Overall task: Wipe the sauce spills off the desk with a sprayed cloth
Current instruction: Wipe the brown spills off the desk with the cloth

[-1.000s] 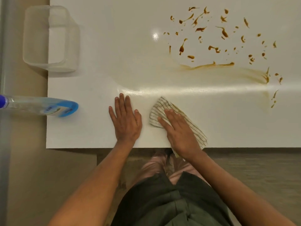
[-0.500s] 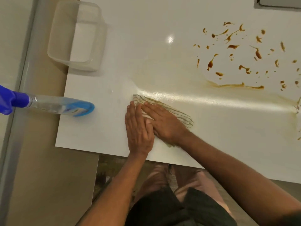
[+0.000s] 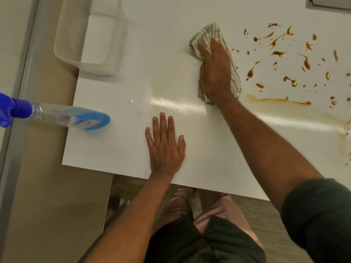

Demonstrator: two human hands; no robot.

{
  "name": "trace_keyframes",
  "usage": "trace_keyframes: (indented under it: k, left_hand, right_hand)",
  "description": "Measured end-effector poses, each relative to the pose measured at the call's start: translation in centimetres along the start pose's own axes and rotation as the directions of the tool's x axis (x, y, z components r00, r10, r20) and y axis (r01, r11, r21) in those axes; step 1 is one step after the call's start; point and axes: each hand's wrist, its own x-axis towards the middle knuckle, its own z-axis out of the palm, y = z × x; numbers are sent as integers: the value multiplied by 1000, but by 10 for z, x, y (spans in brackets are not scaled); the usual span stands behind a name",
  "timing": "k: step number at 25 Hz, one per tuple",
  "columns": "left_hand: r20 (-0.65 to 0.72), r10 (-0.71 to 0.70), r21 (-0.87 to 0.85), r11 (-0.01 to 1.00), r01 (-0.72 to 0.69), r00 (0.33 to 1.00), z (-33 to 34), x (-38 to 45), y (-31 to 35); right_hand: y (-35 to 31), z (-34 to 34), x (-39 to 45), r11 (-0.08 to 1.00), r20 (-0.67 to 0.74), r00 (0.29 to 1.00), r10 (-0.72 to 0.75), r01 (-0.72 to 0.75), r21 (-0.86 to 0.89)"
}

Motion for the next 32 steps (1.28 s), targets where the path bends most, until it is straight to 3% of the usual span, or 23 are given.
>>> trace_keyframes:
  k: [4, 7, 8, 10, 13, 15, 16, 17, 19, 21, 22, 24, 28, 32]
  left_hand:
    - [25, 12, 15, 1000, -12, 1000, -4, -1, 0]
    - [44, 12, 10, 1000, -12, 999, -4, -1, 0]
    - [44, 12, 11, 1000, -12, 999, -3, -1, 0]
    - [48, 11, 14, 1000, -11, 999, -3, -1, 0]
    - [53, 7, 17, 1000, -8, 999, -4, -2, 2]
    - [53, 2, 24, 1000, -3, 999, -4, -1, 3]
    - [51, 2, 22, 1000, -4, 999, -4, -2, 3]
    - [48, 5, 22, 1000, -6, 999, -4, -3, 3]
    - [46, 10, 25, 1000, -11, 999, -4, -2, 3]
    - [55, 11, -2, 1000, -11, 998, -6, -1, 3]
    - [56, 14, -19, 1000, -13, 998, -8, -2, 3]
    - [33, 15, -99, 995, -12, 999, -11, -2, 2]
    - [-72, -67, -373, 927, 35, 995, -18, -8, -1]
    - [-143, -109, -481, 876, 27, 984, -17, -7, -2]
  right_hand:
    - [3, 1, -158, 986, 150, 974, -167, 167, 14]
    - [70, -24, -238, 956, 251, 930, -268, 290, -53]
    - [101, -39, -247, 971, 217, 956, -197, 221, -88]
    - [156, -70, -256, 989, 61, 995, 73, -65, -133]
    - [194, -95, -259, 881, -139, 883, 448, -462, -98]
    - [168, -84, -248, 799, -210, 787, 579, -600, -44]
    - [144, -73, -241, 788, -223, 772, 596, -615, -24]
    - [114, -59, -238, 807, -210, 792, 574, -590, -20]
    - [49, -24, -241, 904, -113, 900, 422, -426, -21]
    - [3, 4, -260, 987, 39, 986, 163, -162, -21]
    - [-4, 11, -272, 999, 98, 995, 34, -32, -19]
    - [9, 16, -288, 990, 164, 977, -134, 140, -25]
    - [21, 15, -295, 945, 247, 924, -291, 318, -74]
    - [5, 27, -256, 838, 304, 791, -531, 543, 52]
